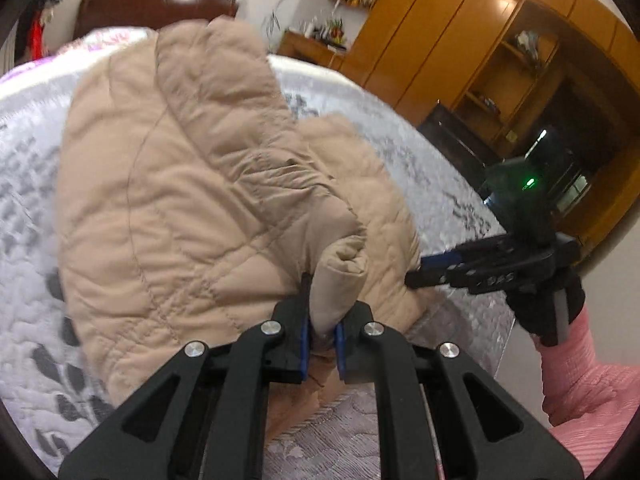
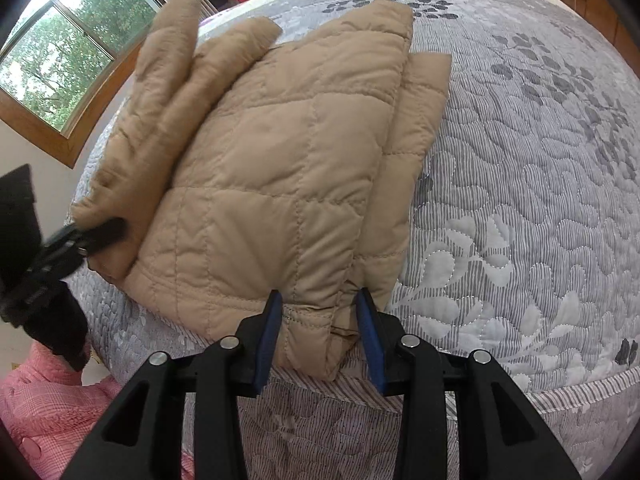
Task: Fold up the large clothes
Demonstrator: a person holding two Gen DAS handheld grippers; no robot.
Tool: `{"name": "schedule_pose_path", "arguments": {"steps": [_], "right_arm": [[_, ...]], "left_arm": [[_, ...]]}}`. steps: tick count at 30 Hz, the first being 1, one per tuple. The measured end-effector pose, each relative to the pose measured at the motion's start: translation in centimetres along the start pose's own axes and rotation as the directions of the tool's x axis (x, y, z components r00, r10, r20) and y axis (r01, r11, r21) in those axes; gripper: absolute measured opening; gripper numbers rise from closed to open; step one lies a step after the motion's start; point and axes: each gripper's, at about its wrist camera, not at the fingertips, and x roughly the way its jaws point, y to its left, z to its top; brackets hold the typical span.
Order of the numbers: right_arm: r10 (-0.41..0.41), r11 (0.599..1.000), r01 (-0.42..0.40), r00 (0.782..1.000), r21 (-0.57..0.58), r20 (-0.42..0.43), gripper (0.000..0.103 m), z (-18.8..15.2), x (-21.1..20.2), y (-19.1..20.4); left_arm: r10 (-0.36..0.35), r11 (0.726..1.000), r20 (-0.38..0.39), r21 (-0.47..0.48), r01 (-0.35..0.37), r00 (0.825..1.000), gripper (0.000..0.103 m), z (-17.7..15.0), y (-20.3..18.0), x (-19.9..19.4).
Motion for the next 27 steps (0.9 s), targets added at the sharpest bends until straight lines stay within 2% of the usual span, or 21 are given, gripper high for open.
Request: {"name": "schedule_pose_path", "arguments": {"steps": [5,10,14,17,20,24,26,27], "right_arm": [[-0.006,1.0,0.006,1.0,-0.002,-0.001,0.039,0.0,0.0,0.0],[-0.01,1.0,0.01,1.0,-0.003,0.001,0.039,0.1,0.2,0.1],[-0.01,1.0,0.01,1.0,0.004,0.0,0.039,0.3,0.2,0.2],[-0.02,1.0,0.02,1.0,0.009,0.004,0.039,0.4,-0.7,0.2],[-0.058,0.998,0.058,0.997,0.007,0.046,0.041,0.6,-2.5,0.4],[-0.041,0.999,0.042,0.995,-0.009,0.093,0.048,1.4,-5.0,1.1],[-0.04,0.998,0.045,0.992,-0.039,0.119,0.05,2.3,-6.0,2.3],[-0.037,0.998,0.045,0.991,-0.053,0.128,0.05,2.8,-6.4,2.8]], "left_arm": [[0.026,0.999,-0.035,0.031,-0.025,0.999,0.009,-0.9,0.0,2.2],[0.049,0.998,-0.031,0.048,-0.047,0.998,0.009,-1.4,-0.4,2.7],[0.04,0.999,-0.027,0.022,-0.04,0.999,0.01,-1.1,-0.7,2.2],[0.014,1.0,-0.019,0.002,-0.014,1.0,0.014,-0.7,-0.8,0.5],[-0.059,0.997,-0.021,-0.047,0.058,0.998,0.023,-0.5,-0.7,-1.4],[-0.164,0.98,0.009,-0.11,0.164,0.986,0.03,-0.2,-0.3,-5.4],[-0.151,0.98,0.043,-0.123,0.156,0.988,0.031,0.4,0.0,-7.5],[-0.106,0.984,0.063,-0.138,0.114,0.992,0.032,0.8,0.4,-8.5]]}}
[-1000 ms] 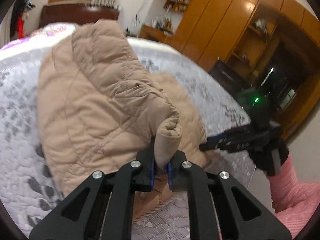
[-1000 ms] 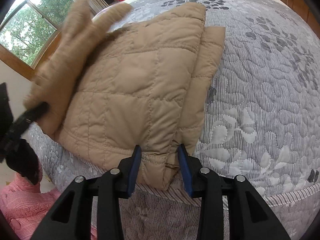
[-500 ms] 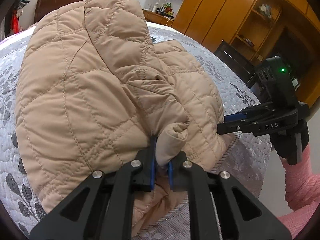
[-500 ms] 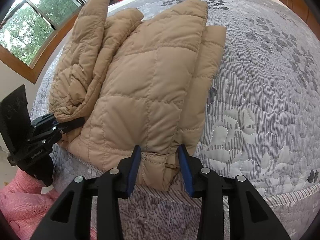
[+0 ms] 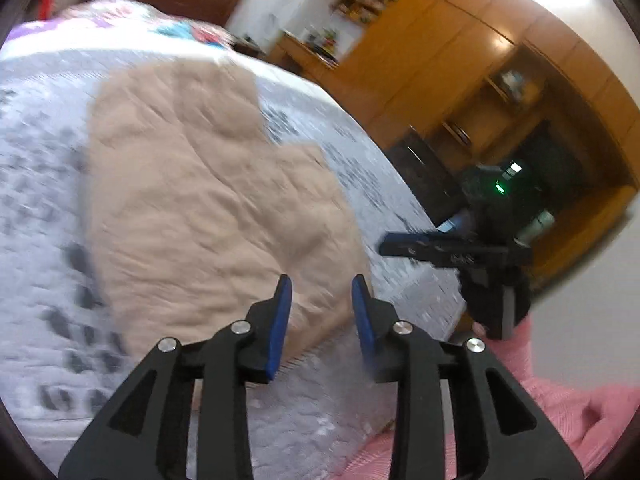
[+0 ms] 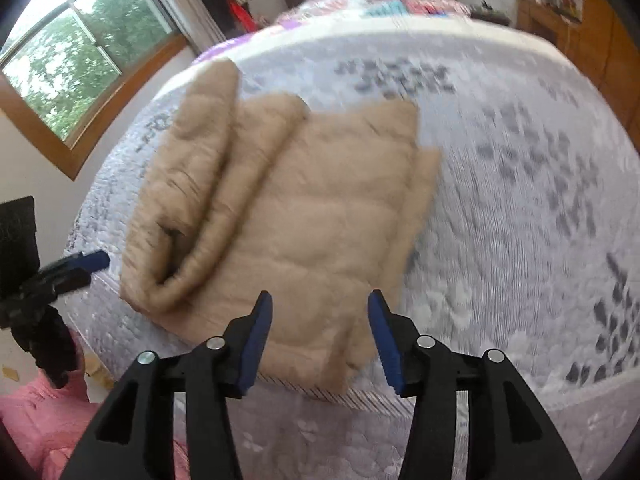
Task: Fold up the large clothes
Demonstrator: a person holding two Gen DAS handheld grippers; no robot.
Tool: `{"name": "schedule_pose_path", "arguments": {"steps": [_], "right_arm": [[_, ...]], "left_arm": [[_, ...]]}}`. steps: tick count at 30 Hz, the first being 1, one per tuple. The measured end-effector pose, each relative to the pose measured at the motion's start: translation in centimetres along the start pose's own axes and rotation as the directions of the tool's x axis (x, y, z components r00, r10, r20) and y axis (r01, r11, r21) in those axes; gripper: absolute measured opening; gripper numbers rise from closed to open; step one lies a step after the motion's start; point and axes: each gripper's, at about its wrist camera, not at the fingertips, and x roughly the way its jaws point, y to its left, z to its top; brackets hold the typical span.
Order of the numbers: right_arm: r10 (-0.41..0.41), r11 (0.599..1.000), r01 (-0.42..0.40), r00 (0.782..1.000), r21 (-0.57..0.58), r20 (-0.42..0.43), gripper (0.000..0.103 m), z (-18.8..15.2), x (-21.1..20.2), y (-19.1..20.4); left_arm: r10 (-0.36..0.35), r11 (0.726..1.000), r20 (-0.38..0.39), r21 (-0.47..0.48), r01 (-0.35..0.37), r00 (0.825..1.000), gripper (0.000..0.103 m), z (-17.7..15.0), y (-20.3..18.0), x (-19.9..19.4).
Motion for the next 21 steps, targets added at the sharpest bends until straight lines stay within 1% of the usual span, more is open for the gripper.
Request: {"name": "schedule_pose_path", "arguments": {"steps": [1,2,3,4,5,7,9,12,15,18,21], "right_arm": [[0.009,1.0,-0.009,1.0,-0.013,0.009,0.052,0.6,-0.2,0.7],[0.032,0.999,-0.031,0.999,-0.023,0.016,0.058,1.4,-0.3,1.3],[0.057,0.998,-0.056,0.998,-0.029,0.018,0.063,2.1,-0.3,2.0],[0.078,0.996,-0.078,0.997,-0.037,0.015,0.07,2.9,-0.1,2.7],[0.092,0.994,-0.091,0.996,-0.052,0.014,0.072,3.6,0.2,3.5],[0.093,0.993,-0.092,0.996,-0.077,0.009,0.076,4.5,0.8,4.8],[0.077,0.994,-0.077,0.997,-0.075,-0.007,0.078,5.9,2.0,5.8],[0.121,0.992,-0.123,0.99,-0.036,-0.068,0.079,7.0,4.2,6.1],[0.136,0.99,-0.139,0.985,-0.018,-0.107,0.079,7.7,5.9,6.3],[0.134,0.991,-0.136,0.979,-0.001,-0.15,0.079,7.9,7.5,6.7],[0.158,0.987,-0.159,0.969,0.01,-0.19,0.078,7.6,9.0,6.9]], "left_arm": [[0.039,0.999,0.025,-0.013,-0.039,0.999,0.032,0.6,0.4,-0.8],[0.077,0.997,0.037,-0.022,-0.076,0.996,0.032,1.0,0.8,-1.1],[0.165,0.986,0.049,-0.039,-0.164,0.985,0.032,1.5,1.5,-1.3],[0.256,0.966,0.06,-0.056,-0.252,0.965,0.032,2.0,2.2,-1.3],[0.317,0.948,0.065,-0.062,-0.313,0.946,0.032,2.3,2.8,-1.1],[0.385,0.921,0.047,-0.08,-0.381,0.922,0.033,2.9,4.0,-0.6],[0.418,0.903,0.01,-0.108,-0.415,0.908,0.033,3.5,5.5,0.0],[0.453,0.885,-0.011,-0.119,-0.451,0.891,0.033,4.0,6.9,0.4],[0.485,0.866,-0.032,-0.119,-0.485,0.874,0.037,4.4,7.7,0.9],[0.496,0.86,-0.033,-0.117,-0.496,0.868,0.038,4.4,8.4,1.1],[0.509,0.853,-0.029,-0.115,-0.508,0.861,0.039,4.4,8.8,0.9]]}}
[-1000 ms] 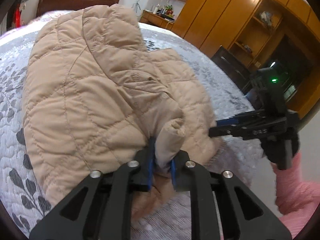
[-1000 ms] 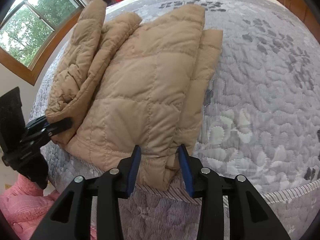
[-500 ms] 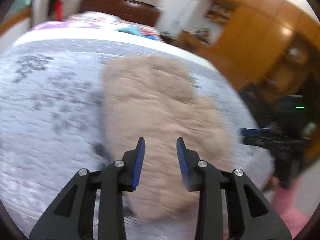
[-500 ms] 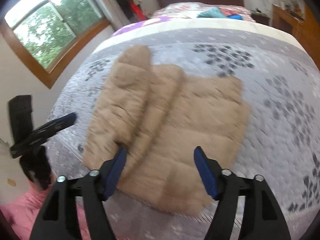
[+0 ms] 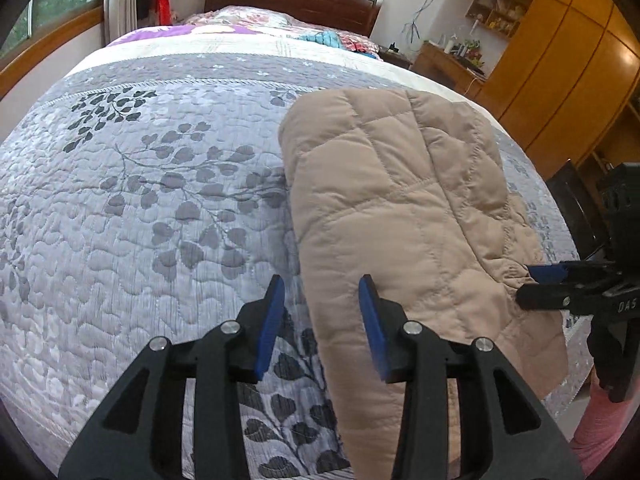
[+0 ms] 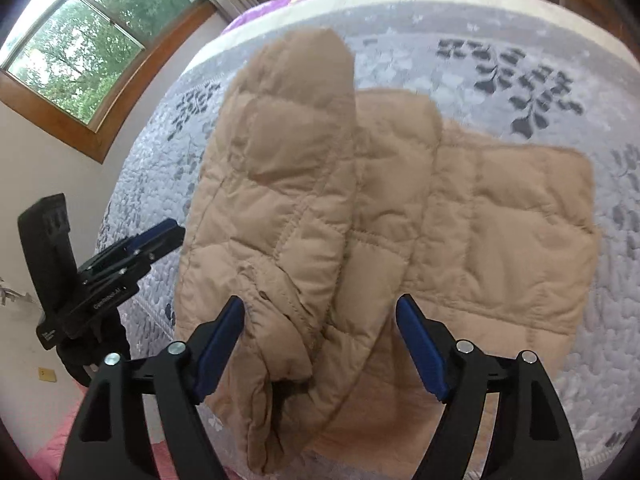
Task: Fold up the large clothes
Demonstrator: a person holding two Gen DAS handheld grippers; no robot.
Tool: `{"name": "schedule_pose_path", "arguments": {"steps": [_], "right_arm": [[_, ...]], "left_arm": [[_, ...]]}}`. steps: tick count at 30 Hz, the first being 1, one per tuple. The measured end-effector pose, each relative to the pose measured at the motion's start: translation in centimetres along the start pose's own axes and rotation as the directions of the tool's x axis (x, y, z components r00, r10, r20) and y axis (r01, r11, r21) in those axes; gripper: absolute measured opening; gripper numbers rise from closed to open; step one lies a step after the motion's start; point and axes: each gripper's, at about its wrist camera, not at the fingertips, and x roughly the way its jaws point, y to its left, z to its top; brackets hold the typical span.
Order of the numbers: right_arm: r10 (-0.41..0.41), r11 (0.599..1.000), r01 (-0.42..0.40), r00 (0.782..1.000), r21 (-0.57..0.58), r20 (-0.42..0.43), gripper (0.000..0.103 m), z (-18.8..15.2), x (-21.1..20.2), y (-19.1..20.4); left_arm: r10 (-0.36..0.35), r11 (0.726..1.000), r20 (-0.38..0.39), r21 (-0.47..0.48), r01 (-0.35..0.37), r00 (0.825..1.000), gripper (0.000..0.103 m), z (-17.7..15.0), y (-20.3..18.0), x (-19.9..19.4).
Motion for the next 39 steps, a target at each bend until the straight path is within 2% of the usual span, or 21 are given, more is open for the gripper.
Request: {"name": "schedule_pose_path", "arguments": {"steps": [1,2,3,5,8,10,18,28,32,39], "right_arm": [[0.001,1.0,-0.001,1.0,0.004,-0.008,0.075,-0.1,0.4,0.0],[0.005,1.0,-0.005,1.0,0.005,-0.009,0.063,-0.1,0.5,0.1],[0.015,1.0,-0.015,1.0,0.002,-0.012,0.058,-0.1,0.8,0.2],[0.024,1.0,-0.024,1.0,-0.017,0.0,0.039,-0.2,0.7,0.5],[0.037,0.997,-0.035,0.999,-0.067,0.034,0.025,-0.4,0.0,1.4],[0.059,0.994,-0.054,0.996,-0.094,0.061,0.022,-0.6,-1.1,1.7],[0.049,0.986,-0.017,0.98,-0.166,0.195,0.021,-2.4,-7.6,2.8],[-0.007,0.995,0.036,0.953,-0.091,0.304,0.021,-5.8,-12.8,-0.3],[-0.024,0.998,0.041,0.954,-0.05,0.3,0.021,-6.7,-12.8,-2.3],[-0.003,0.999,-0.01,0.967,0.051,0.255,0.021,-7.7,-10.1,-6.9]], "left_arm": [[0.002,1.0,0.0,0.0,-0.002,1.0,0.039,0.0,0.1,0.0],[0.002,1.0,-0.002,-0.001,-0.002,1.0,0.04,-0.1,0.2,0.0],[0.002,1.0,-0.003,-0.002,-0.002,1.0,0.04,-0.1,0.2,0.1],[0.002,1.0,-0.004,-0.007,-0.002,1.0,0.041,-0.1,0.4,0.1],[-0.001,1.0,-0.002,-0.015,0.001,1.0,0.041,-0.1,0.6,-0.1],[-0.007,1.0,0.006,-0.024,0.007,1.0,0.041,0.0,0.7,-0.4],[-0.047,0.999,0.057,0.005,0.047,0.997,0.042,0.2,-1.0,-2.5],[-0.126,0.986,0.033,0.111,0.121,0.992,0.042,-0.2,-6.1,-2.1],[-0.142,0.979,0.02,0.149,0.137,0.99,0.042,-0.5,-7.9,-1.6],[-0.141,0.974,0.0,0.18,0.139,0.99,0.042,-1.3,-9.8,-0.8]]}}
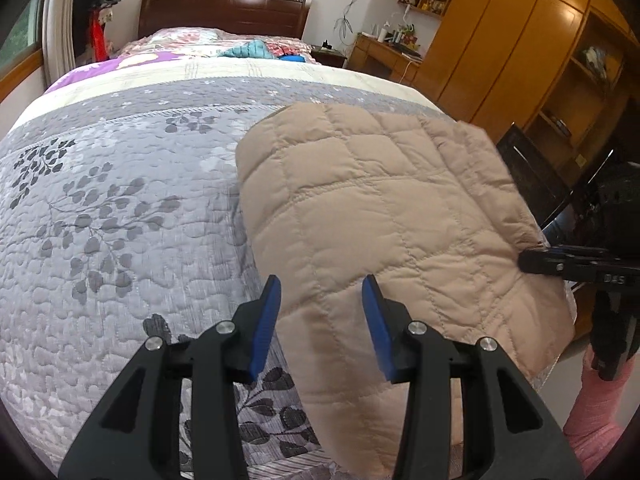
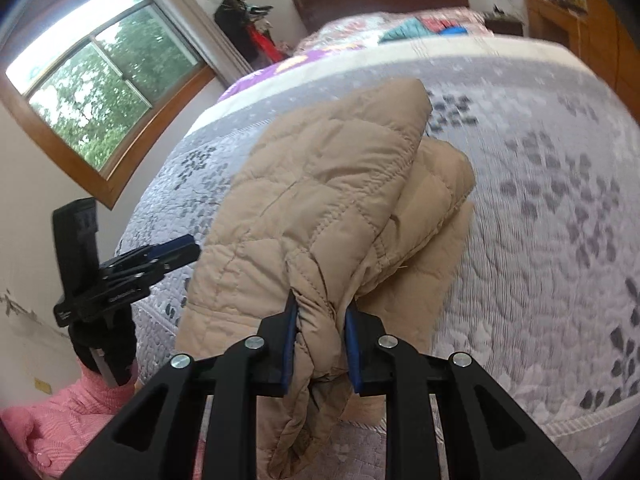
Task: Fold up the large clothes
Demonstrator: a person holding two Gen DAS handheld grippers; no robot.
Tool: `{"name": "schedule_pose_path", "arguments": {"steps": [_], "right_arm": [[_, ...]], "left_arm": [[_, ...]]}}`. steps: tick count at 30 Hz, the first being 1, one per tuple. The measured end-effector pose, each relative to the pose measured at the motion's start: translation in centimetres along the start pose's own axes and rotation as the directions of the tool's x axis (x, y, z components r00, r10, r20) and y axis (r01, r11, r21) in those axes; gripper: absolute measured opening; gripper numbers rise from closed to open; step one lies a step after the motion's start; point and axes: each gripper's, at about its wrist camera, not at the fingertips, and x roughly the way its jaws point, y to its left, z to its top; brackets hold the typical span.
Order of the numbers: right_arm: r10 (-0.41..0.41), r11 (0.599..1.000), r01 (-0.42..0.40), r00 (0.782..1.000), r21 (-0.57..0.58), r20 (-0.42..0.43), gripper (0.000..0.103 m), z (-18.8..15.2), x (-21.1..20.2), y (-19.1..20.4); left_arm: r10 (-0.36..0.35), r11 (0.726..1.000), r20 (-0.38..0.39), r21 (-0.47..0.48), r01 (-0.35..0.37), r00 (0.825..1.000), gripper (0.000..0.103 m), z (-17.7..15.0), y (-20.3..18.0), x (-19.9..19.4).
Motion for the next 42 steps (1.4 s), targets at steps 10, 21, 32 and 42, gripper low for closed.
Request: {"name": "schedule_pose_path", "arguments": {"steps": [10,21,32,42], "right_arm": [[0.047,0.992,-0.041,0.997,0.12,-0.053,0.024,-2.6,4.3,-5.3],[0.033,0.993,-0.03,0.999,0.113,-0.031,0.033,-2.9,4.6,-6.1],[-0.099,0.994,0.106,0.986,-0.041,0.136,0.041,1.2,-0.6,-0.4],[-0.201,0.978,0.205,0.976,-0.045,0.08,0.041,2.6,3.7,-0.4]], "left_arm": [[0.009,0.999,-0.046,0.044,-0.007,0.999,0.044,-1.1,-1.0,2.9],[-0.018,1.0,-0.068,0.018,0.019,0.998,0.044,-1.4,-0.2,4.3],[-0.061,0.998,0.049,0.022,0.06,0.997,0.043,2.1,-1.6,0.7],[-0.1,0.995,-0.037,0.012,0.1,0.994,0.025,2.6,-2.7,5.0]]}}
